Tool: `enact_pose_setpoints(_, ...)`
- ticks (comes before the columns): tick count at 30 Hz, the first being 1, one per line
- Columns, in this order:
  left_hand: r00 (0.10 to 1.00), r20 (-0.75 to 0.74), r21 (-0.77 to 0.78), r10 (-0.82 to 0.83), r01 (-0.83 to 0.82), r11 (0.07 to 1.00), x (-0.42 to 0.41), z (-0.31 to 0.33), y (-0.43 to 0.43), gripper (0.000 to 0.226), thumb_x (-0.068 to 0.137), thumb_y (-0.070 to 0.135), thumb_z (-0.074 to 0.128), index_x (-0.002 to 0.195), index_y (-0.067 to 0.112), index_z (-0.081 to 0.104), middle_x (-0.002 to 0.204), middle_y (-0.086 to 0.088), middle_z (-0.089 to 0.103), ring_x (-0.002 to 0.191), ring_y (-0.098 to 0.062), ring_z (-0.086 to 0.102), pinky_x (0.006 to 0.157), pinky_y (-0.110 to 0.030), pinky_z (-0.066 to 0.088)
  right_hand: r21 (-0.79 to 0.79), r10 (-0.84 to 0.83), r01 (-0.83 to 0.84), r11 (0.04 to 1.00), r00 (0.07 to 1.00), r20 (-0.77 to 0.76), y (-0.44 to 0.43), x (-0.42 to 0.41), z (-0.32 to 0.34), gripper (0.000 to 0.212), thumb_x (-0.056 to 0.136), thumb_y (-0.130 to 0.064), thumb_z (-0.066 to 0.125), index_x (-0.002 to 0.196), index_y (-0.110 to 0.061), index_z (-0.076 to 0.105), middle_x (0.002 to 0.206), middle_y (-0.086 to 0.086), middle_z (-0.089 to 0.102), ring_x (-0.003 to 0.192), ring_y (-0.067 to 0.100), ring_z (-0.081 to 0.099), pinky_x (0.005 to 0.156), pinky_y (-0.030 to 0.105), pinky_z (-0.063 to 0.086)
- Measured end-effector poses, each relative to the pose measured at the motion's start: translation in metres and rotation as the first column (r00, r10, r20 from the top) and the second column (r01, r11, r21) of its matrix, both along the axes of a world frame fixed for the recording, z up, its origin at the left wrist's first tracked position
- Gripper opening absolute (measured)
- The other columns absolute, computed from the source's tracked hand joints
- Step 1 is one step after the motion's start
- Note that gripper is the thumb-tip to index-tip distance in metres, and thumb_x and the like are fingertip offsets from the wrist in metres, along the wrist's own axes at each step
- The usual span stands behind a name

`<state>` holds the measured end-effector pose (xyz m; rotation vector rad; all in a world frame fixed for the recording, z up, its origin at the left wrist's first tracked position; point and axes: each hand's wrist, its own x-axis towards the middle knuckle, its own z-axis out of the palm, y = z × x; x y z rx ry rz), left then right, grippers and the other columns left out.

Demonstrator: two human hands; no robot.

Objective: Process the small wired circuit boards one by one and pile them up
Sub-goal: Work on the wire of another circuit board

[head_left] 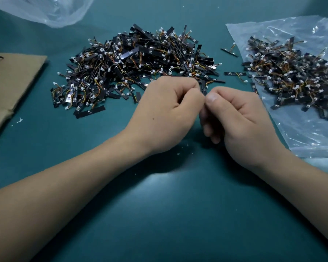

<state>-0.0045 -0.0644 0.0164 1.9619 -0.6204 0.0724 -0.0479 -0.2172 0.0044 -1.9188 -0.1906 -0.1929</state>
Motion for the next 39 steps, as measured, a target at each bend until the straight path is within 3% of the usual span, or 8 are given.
enact_pose_setpoints(8,0.994,-0.009,0.086,-0.109,0.110,0.990,0.005,-0.009,0.028,0.033,0.093,0.011,0.050,0.061,0.008,0.044,0.056,0.003,0.036,0.055,-0.005,0.033,0.053,-0.023,0.030,-0.214,0.081,-0.083,0.973,0.997,-0.016,-0.002,-0.002,-0.006,0.034,0.104,-0.031,0.049,0.075,-0.020,0.062,0.061,-0.005,0.064,0.056,0.013,0.059,0.058,0.018,0.039)
enact_pose_setpoints(14,0.985,0.083,0.171,-0.152,0.136,0.976,-0.003,-0.012,0.031,0.032,0.094,0.013,0.052,0.065,0.025,0.046,0.055,0.001,0.044,0.053,-0.010,0.039,0.054,-0.019,0.032,-0.274,0.163,-0.159,0.949,0.987,-0.006,-0.010,-0.010,-0.002,0.031,0.100,-0.040,0.046,0.078,-0.028,0.062,0.064,-0.007,0.065,0.061,0.015,0.062,0.058,0.018,0.042)
enact_pose_setpoints(20,0.995,0.034,0.162,-0.094,0.087,0.983,0.002,-0.011,0.027,0.031,0.092,0.012,0.050,0.061,0.013,0.046,0.053,0.004,0.037,0.053,-0.007,0.036,0.053,-0.020,0.030,-0.284,0.152,-0.154,0.946,0.988,-0.029,-0.005,-0.005,-0.003,0.030,0.103,-0.033,0.050,0.076,-0.026,0.062,0.063,-0.008,0.065,0.060,0.014,0.061,0.057,0.018,0.040)
enact_pose_setpoints(28,0.989,0.019,0.171,-0.144,0.138,0.975,-0.001,-0.010,0.036,0.033,0.096,0.015,0.052,0.064,0.020,0.049,0.056,0.004,0.042,0.055,-0.008,0.040,0.054,-0.019,0.032,-0.331,0.161,-0.158,0.930,0.987,-0.017,-0.006,-0.006,-0.002,0.030,0.101,-0.039,0.046,0.080,-0.027,0.063,0.065,-0.009,0.065,0.063,0.012,0.063,0.058,0.015,0.040)
enact_pose_setpoints(34,0.985,0.018,0.175,-0.172,0.166,0.970,-0.001,-0.008,0.038,0.032,0.097,0.016,0.054,0.065,0.012,0.053,0.058,0.001,0.045,0.055,-0.009,0.040,0.055,-0.019,0.033,-0.290,0.162,-0.165,0.943,0.986,-0.032,-0.009,-0.010,-0.002,0.030,0.102,-0.038,0.047,0.083,-0.025,0.065,0.068,-0.009,0.065,0.064,0.013,0.064,0.059,0.015,0.042)
enact_pose_setpoints(39,0.977,0.053,0.167,-0.208,0.197,0.966,-0.004,-0.011,0.044,0.030,0.097,0.016,0.055,0.067,0.017,0.055,0.056,0.009,0.042,0.052,-0.006,0.039,0.054,-0.013,0.030,-0.308,0.186,-0.182,0.934,0.982,-0.019,-0.011,-0.012,-0.003,0.028,0.103,-0.036,0.049,0.085,-0.024,0.068,0.069,-0.009,0.064,0.065,0.011,0.062,0.059,0.014,0.041)
